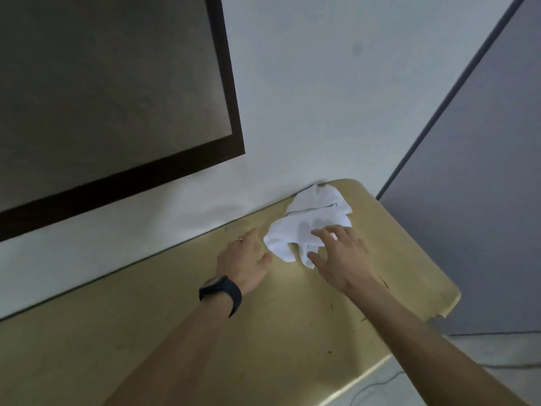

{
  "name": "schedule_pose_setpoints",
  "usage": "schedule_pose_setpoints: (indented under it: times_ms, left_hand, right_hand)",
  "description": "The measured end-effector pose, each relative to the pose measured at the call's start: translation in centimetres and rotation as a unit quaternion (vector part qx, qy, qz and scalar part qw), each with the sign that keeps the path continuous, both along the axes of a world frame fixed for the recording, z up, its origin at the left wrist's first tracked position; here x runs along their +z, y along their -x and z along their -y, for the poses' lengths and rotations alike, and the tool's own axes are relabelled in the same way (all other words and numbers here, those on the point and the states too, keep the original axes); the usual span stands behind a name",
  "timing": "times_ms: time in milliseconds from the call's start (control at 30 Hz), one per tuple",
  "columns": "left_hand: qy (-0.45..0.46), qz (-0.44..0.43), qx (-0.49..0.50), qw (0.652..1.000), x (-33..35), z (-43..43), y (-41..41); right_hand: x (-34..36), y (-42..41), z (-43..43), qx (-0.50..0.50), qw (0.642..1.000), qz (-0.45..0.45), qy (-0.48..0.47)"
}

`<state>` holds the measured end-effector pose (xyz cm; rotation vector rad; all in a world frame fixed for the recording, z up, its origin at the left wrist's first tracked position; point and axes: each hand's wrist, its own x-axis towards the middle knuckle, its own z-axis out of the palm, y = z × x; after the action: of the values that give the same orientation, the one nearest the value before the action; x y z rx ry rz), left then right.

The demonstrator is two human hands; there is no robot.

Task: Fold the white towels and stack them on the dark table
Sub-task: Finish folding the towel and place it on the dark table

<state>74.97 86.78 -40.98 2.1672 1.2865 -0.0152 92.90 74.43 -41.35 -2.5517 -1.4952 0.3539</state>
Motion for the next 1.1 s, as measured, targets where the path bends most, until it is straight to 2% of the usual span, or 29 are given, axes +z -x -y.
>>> schedule_pose_setpoints:
  times_ms: [233,367,433,567,633,733,833,900,1000,1100]
  left_hand:
    - [-0.035,-0.022,0.049,0.998,-3.0,-1.1,-1.9]
    - [-0.039,0.023,0.074,0.996,-3.2,-1.1,-2.1]
    - [0.009,0.072,0.099,0.992,-2.9,-0.9,-1.7]
    - [0.069,0.167,0.130,0.975,-0.6,-0.1,0.4]
    - [0.091,0.209,0.157,0.961,1.2,0.5,2.2]
    - [0.114,0.253,0.190,0.942,4.0,1.4,5.7]
    - [0.125,0.244,0.206,0.939,6.3,1.9,10.2]
    - [0.158,0.247,0.242,0.925,7.2,1.9,13.6]
    - [0.210,0.239,0.288,0.903,7.4,1.5,18.3]
    - [0.236,0.174,0.297,0.909,6.3,1.4,23.0]
  right_hand:
    - [-3.4,-1.8,-1.2,0.012,0.999,0.045,0.018]
    - [-4.0,-2.6,-1.0,0.032,0.996,0.084,0.024]
    - [-3.5,-2.7,-0.7,0.010,0.999,0.043,-0.019]
    - [-0.8,-1.9,0.2,-0.059,0.983,-0.121,-0.129]
    - [1.2,-0.3,0.5,-0.053,0.971,-0.186,-0.140]
    - [4.2,3.1,0.6,-0.036,0.962,-0.232,-0.141]
    - [6.6,6.7,0.4,-0.042,0.947,-0.277,-0.157]
    - [7.4,9.1,0.2,-0.042,0.938,-0.312,-0.145]
    - [7.1,12.3,-0.4,-0.030,0.928,-0.358,-0.099]
    - [5.1,15.3,-1.4,0.007,0.941,-0.338,-0.032]
